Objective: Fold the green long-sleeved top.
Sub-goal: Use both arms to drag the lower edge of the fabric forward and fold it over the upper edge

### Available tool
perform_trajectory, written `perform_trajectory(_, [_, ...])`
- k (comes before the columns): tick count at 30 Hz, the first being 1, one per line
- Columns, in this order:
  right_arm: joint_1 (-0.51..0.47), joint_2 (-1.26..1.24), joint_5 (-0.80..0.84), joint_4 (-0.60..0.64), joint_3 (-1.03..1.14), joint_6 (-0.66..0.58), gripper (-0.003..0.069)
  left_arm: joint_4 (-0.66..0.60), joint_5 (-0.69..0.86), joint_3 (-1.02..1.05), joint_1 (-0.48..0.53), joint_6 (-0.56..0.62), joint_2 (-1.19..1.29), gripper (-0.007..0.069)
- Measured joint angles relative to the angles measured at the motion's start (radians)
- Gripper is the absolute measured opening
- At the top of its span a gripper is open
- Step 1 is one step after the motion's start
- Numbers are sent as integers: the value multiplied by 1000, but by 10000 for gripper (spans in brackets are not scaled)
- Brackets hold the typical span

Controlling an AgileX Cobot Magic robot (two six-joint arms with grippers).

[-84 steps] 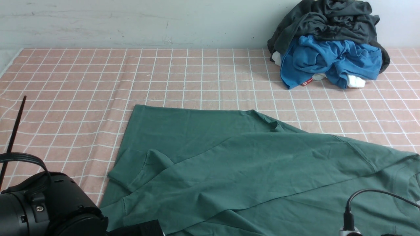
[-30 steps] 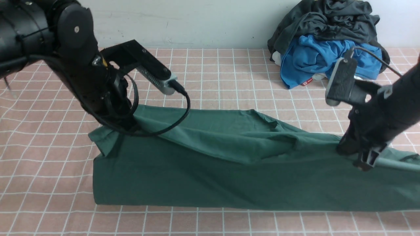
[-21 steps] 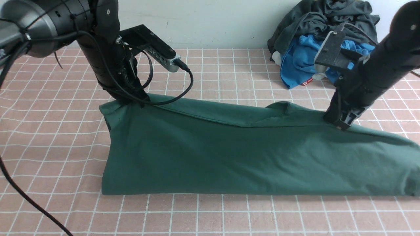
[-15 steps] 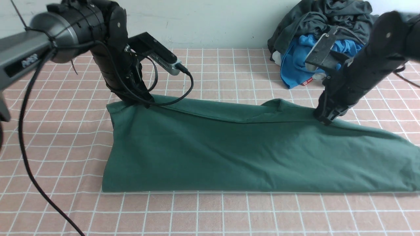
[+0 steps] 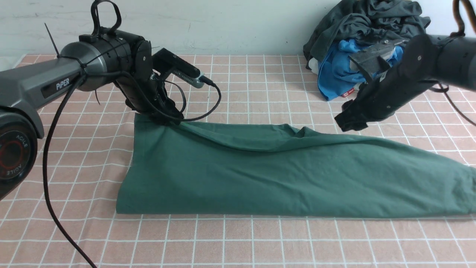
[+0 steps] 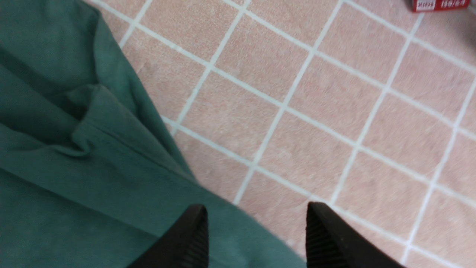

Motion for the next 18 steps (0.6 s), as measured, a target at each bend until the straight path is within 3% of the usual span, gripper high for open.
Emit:
perform_trajectory(1, [35,0,50,18,0,6,361,12,1,-1,6,-60,0,372])
perform_trajectory(4, [108,5,108,32,0,-32,356,22,30,-2,9,-102,0,411])
perform_trajectory(9, [207,54,57,32,0,-77,305,18,103,-3,9,-111,-6,417])
perform_trajectory(12, [216,82,-23,3,0,-61,274,17,128,-2,9,-111,-11,417])
perform_trajectory(17, [178,122,-228,-148,-6,212,222,14,168,-2,9,-111,-35,417])
perform_trajectory(18, [154,129,-253,-215,-23,314,219,14,184,-2,9,-111,-46,412])
